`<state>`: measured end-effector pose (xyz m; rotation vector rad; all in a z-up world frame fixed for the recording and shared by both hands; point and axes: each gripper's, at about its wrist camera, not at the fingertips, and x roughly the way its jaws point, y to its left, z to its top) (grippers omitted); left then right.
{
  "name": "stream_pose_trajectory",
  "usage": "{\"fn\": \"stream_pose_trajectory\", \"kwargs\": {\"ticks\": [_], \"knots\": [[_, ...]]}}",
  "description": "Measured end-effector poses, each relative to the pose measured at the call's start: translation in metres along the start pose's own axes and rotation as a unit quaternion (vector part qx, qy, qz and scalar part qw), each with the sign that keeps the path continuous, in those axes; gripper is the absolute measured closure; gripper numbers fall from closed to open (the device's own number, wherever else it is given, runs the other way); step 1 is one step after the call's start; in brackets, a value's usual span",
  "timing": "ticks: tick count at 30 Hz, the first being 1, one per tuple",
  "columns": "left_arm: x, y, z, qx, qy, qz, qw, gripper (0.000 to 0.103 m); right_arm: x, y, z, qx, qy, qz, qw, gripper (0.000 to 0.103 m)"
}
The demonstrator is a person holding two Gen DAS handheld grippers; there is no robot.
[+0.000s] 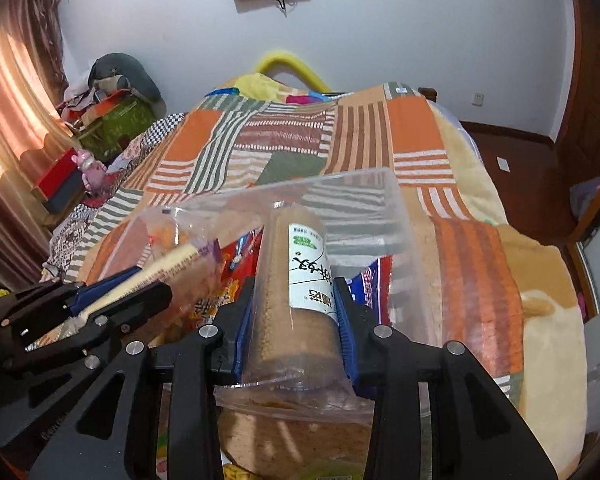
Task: Organize snacks
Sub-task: 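Drop the biscuit tube into the box with the right tool while the left drops the roll, then grasp the green jelly cup with the right tool while the left grasps the orange pastry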
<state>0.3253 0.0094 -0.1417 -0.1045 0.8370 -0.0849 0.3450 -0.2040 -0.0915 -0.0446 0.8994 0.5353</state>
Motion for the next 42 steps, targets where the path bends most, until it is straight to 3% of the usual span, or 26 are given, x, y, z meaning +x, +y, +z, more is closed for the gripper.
{"fn": "stream_pose_trajectory", "kwargs": {"ticks": [5, 8, 13, 19, 26, 32, 42], "knots": [[-0.016, 0.007, -0.004, -0.002, 0.005, -0.019, 0.9998, 0.073, -0.019, 0.001, 0.0, -0.012, -0.018, -0.009, 1.0, 0.067], [-0.035, 0.012, -0.007, 0.002, -0.007, -0.018, 0.9998, 0.064, -0.03, 0.001, 0.002, -0.016, -0.03, -0.004, 0.999, 0.065], [-0.071, 0.03, -0.019, 0.015, -0.033, 0.0, 0.9993, 0.035, -0.058, 0.0, -0.003, -0.03, -0.054, -0.004, 0.998, 0.061], [-0.088, 0.066, -0.054, 0.008, -0.011, 0.028, 0.9995, 0.015, -0.085, -0.007, -0.023, -0.036, -0.067, -0.002, 0.997, 0.052], [-0.076, 0.095, -0.099, -0.025, 0.034, 0.031, 0.9987, 0.013, -0.087, -0.013, -0.047, -0.034, -0.05, -0.015, 0.998, 0.043], [-0.057, 0.096, -0.124, -0.034, 0.062, 0.023, 0.9973, 0.011, -0.08, -0.015, -0.07, -0.026, -0.025, -0.015, 0.999, 0.039], [-0.026, 0.09, -0.127, -0.038, 0.089, 0.023, 0.995, 0.007, -0.056, -0.014, -0.092, -0.026, 0.005, -0.019, 0.999, 0.036]]}}
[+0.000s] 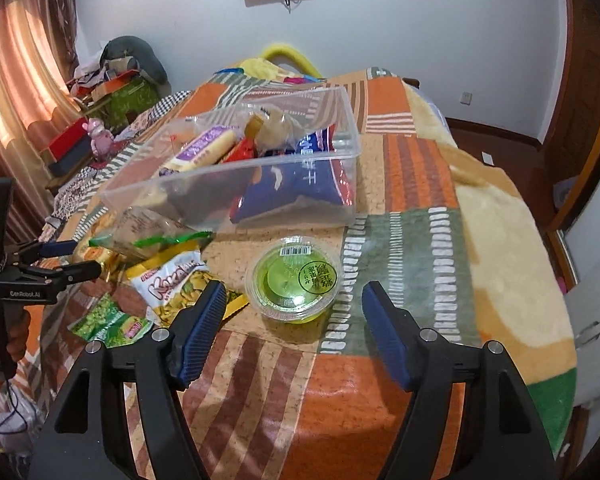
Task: Organize snacks
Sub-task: 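Grasp the green jelly cup with the right tool while the left grasps the orange pastry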
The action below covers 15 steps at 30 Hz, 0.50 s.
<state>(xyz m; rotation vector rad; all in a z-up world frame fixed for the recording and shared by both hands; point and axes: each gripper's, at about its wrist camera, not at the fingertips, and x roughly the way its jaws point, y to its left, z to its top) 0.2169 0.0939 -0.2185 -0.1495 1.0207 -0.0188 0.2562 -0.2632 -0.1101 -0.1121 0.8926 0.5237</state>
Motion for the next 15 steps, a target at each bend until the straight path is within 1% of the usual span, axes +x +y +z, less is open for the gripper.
{"fn": "stream_pose_trajectory", "kwargs": {"ticks": [4, 9, 10, 11, 12, 13, 15], "knots": [[0.009, 0.001, 0.003, -0.01, 0.002, -0.001, 1.0, 0.004, 0.011, 0.004, -0.001, -0.009, 0.01, -0.01, 1.0, 0.036], [0.014, -0.004, 0.002, 0.001, -0.004, 0.015, 0.9999, 0.004, 0.022, 0.004, -0.002, -0.005, 0.02, -0.013, 1.0, 0.037], [0.014, -0.004, 0.001, 0.002, -0.006, 0.017, 0.9998, 0.006, 0.024, 0.004, -0.002, -0.003, 0.024, -0.012, 1.0, 0.044], [0.013, -0.004, -0.001, 0.003, -0.01, 0.019, 0.9998, 0.007, 0.025, 0.005, -0.002, -0.004, 0.025, -0.011, 1.0, 0.048], [0.012, -0.003, -0.002, 0.002, -0.011, 0.02, 0.9997, 0.013, 0.026, 0.006, -0.003, -0.005, 0.027, -0.008, 1.0, 0.054], [0.01, -0.003, -0.004, 0.002, -0.012, 0.021, 0.9997, 0.017, 0.026, 0.006, -0.004, -0.006, 0.028, -0.008, 1.0, 0.054], [0.006, -0.001, -0.007, 0.003, -0.015, 0.022, 0.9997, 0.021, 0.024, 0.008, -0.005, -0.009, 0.022, -0.012, 1.0, 0.055]]}}
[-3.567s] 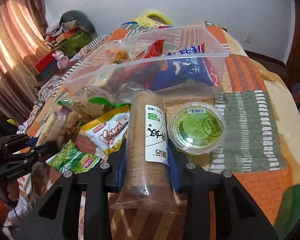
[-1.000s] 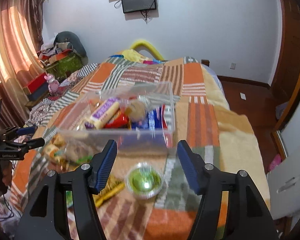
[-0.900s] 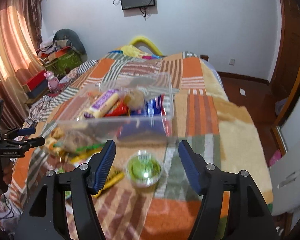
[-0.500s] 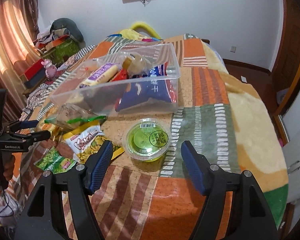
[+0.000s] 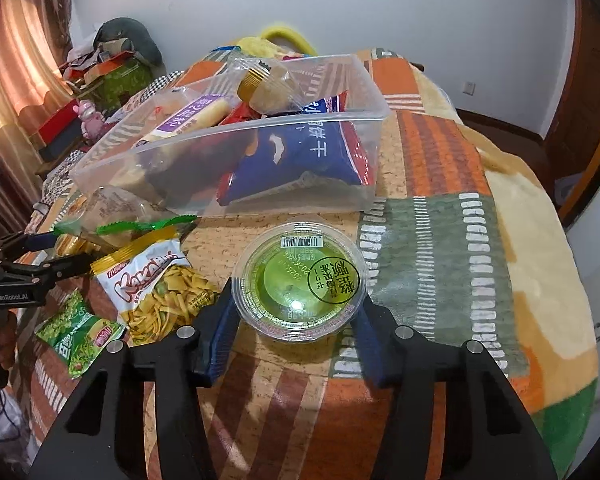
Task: Organize snacks
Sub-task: 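Grasp the green jelly cup with the right tool while the left grasps the orange pastry, then drop the jelly cup into the box with the right tool while the left drops the pastry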
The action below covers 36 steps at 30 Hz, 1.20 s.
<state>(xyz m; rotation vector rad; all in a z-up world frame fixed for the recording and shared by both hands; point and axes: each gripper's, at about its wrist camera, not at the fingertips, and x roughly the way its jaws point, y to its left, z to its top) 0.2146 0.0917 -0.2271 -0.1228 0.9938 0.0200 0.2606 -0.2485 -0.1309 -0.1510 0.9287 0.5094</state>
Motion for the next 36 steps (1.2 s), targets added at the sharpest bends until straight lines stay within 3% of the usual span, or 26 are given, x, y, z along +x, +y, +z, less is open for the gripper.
{"fn": "stream_pose_trajectory", "kwargs": {"ticks": [10, 21, 27, 36], "knots": [[-0.045, 0.001, -0.006, 0.01, -0.047, 0.007, 0.9988, 0.025, -0.019, -0.001, -0.004, -0.004, -0.019, 0.002, 1.0, 0.059], [-0.088, -0.023, 0.042, 0.013, -0.114, -0.021, 0.9932, 0.025, -0.055, -0.002, 0.025, -0.004, -0.089, 0.004, 0.996, 0.059], [-0.082, -0.044, 0.073, 0.025, -0.126, -0.027, 0.9913, 0.024, -0.057, 0.003, 0.052, -0.016, -0.12, -0.009, 0.993, 0.059], [-0.04, -0.06, 0.117, 0.02, -0.1, -0.042, 0.9939, 0.024, -0.021, -0.004, 0.095, -0.002, -0.116, -0.013, 0.993, 0.059]]}}
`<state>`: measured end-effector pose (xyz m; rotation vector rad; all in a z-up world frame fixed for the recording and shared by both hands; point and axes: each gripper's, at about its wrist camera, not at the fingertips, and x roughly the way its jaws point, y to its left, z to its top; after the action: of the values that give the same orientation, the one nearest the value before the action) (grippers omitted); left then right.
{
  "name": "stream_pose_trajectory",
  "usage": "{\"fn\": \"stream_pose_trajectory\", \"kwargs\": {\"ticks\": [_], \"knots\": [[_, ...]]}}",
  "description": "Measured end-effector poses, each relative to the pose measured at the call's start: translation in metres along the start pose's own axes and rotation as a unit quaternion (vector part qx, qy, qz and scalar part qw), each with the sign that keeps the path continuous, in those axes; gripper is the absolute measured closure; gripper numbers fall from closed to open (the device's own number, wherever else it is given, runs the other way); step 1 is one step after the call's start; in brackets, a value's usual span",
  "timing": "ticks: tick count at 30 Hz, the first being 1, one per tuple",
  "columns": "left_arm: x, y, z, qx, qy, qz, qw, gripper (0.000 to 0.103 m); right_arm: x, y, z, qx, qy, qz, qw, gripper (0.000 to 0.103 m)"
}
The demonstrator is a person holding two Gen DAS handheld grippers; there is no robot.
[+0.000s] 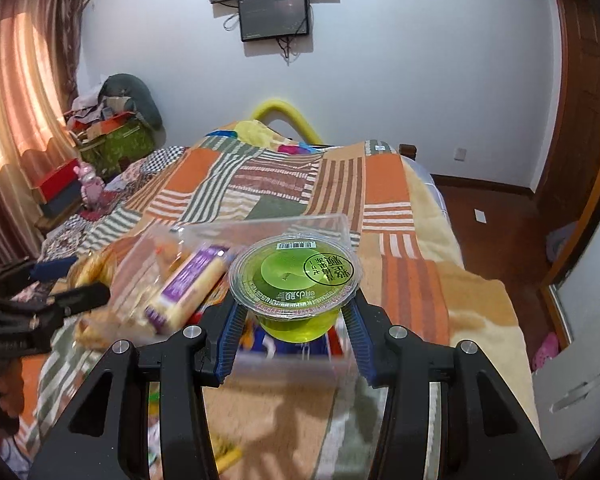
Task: Organize snacks
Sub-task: 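Drop the jelly cup into the box with the right tool while the left drops the pastry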
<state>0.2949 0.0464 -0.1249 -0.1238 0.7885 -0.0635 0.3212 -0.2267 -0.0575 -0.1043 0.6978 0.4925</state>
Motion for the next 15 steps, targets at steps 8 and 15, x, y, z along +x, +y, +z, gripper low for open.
{"fn": "stream_pose_trajectory", "kwargs": {"ticks": [8, 15], "knots": [[0.043, 0.0, 0.012, -0.008, 0.028, 0.001, 0.9996, 0.024, 0.033, -0.002, 0.012, 0.008, 0.02, -0.008, 1.0, 0.059], [0.046, -0.006, 0.014, 0.011, 0.011, 0.015, 0.9998, 0.021, 0.051, -0.006, 0.011, 0.002, 0.044, -0.004, 0.999, 0.059]]}}
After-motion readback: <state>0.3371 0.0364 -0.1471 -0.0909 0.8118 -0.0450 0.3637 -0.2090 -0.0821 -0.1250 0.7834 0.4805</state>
